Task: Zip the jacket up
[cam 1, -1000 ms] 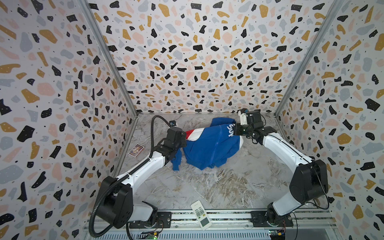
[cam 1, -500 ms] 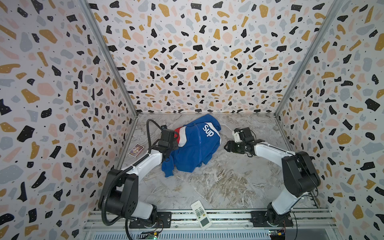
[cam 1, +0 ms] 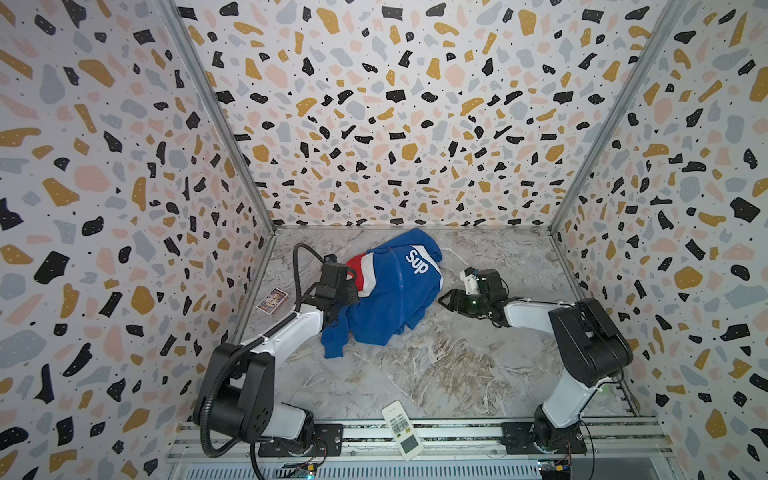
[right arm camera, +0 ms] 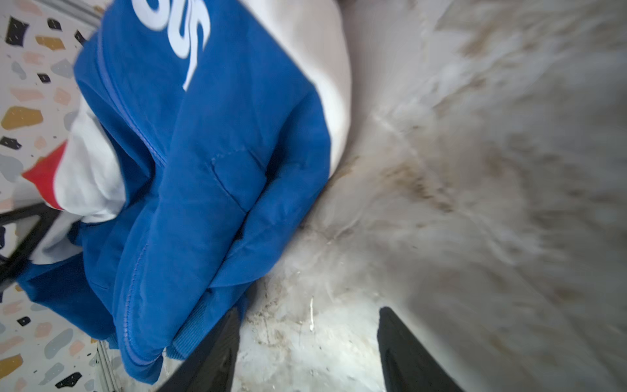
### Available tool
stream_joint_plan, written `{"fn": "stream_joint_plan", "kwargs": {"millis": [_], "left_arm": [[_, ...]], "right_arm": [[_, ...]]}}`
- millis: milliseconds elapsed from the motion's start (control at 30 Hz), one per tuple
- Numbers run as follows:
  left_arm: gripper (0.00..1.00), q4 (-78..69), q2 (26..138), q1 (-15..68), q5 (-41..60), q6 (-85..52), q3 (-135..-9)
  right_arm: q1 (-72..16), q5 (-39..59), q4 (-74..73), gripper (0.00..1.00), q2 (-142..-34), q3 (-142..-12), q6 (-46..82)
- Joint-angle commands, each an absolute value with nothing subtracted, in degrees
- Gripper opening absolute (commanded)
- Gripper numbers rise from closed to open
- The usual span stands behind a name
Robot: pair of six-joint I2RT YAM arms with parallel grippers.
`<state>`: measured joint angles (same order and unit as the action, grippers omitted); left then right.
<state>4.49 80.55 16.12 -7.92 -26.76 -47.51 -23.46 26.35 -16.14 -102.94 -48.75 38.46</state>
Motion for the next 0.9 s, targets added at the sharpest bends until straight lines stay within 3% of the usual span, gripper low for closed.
{"fn": "stream_joint_plan", "kwargs": {"millis": [0, 200, 267, 367, 433, 500, 600, 700, 867], "left_arm": [[0.00, 3.64, 79.26, 16.08, -7.91, -27.08, -47.00], [0.00, 3.54, 79.54, 16.04, -7.73, -27.12, -46.78], [0.00, 3.27, 79.35, 16.08, -7.91, -27.25, -46.54], [0.04, 3.34, 79.00, 16.08, -8.88, -27.08, -46.16], [0.10, 3.60, 78.72, 16.05, -10.32, -26.75, -45.85], [0.29, 3.56, 78.70, 16.08, -11.69, -26.20, -45.41], [0.49, 3.35, 79.01, 15.99, -12.30, -26.01, -44.59], [0.55, 3.25, 79.18, 16.03, -11.23, -25.88, -43.74], [0.59, 2.26, 78.82, 16.08, -4.27, -26.33, -41.28]], "right_arm": [[-25.67, 26.46, -20.81, 0.66, -106.10, -51.38, 42.38], [-27.82, 27.75, -26.42, 0.60, -114.74, -55.54, 45.92], [-27.74, 29.34, -28.99, 0.46, -116.56, -56.25, 46.49], [-26.87, 29.68, -26.32, 0.12, -115.25, -56.83, 44.40], [-25.55, 28.04, -21.59, 0.03, -111.16, -56.40, 40.92], [-23.71, 25.72, -13.88, 0.02, -106.20, -56.71, 35.67], [-20.91, 21.86, -4.46, 0.01, -99.07, -56.61, 29.27], [-17.70, 20.70, 2.55, 0.04, -94.06, -56.33, 24.59], [-14.70, 19.83, 8.49, 0.07, -90.28, -54.43, 19.86]]}}
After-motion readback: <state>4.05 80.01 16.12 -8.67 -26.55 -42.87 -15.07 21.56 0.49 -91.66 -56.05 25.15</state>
